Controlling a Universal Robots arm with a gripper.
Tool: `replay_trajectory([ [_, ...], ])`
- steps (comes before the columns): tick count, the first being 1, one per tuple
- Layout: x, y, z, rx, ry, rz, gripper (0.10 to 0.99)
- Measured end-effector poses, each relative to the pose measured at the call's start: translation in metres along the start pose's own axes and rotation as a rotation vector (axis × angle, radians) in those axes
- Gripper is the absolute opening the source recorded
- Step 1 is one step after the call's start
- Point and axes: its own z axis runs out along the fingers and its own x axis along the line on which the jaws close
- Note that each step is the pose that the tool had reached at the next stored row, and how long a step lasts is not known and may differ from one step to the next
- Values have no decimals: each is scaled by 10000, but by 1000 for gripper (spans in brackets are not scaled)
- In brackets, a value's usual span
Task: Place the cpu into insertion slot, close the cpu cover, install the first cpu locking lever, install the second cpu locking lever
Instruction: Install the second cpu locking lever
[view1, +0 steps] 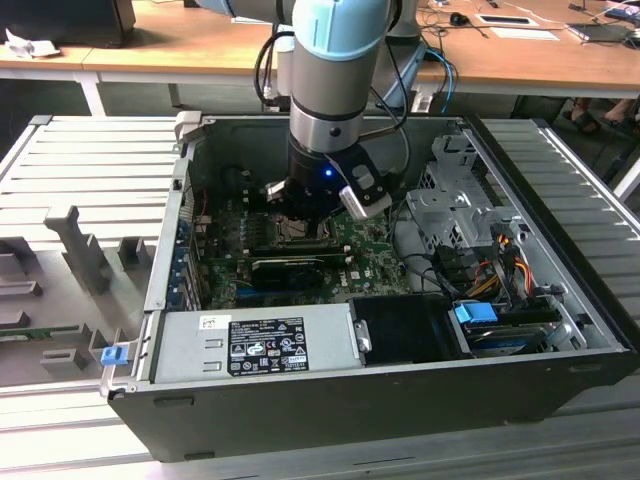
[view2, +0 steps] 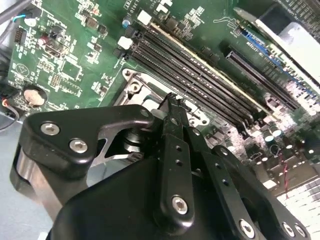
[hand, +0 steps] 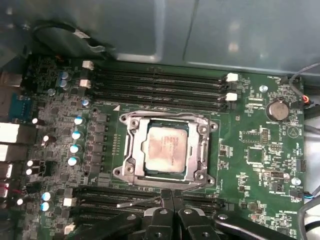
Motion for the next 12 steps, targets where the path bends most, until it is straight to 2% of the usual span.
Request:
replay_trajectory([
  [1, 143, 2, 4, -90, -8, -3, 106],
  [4, 269, 7, 39, -90, -8, -4, 106],
  [5, 279, -4, 119, -100, -8, -5, 106],
  [7, 293, -9, 158, -155, -13, -4, 106],
  [10, 308, -17, 225, -293, -27, -4, 106],
  [11, 323, -55, 234, -551, -50, -16, 106],
  [12, 335, -126, 225, -818, -76, -19, 106],
])
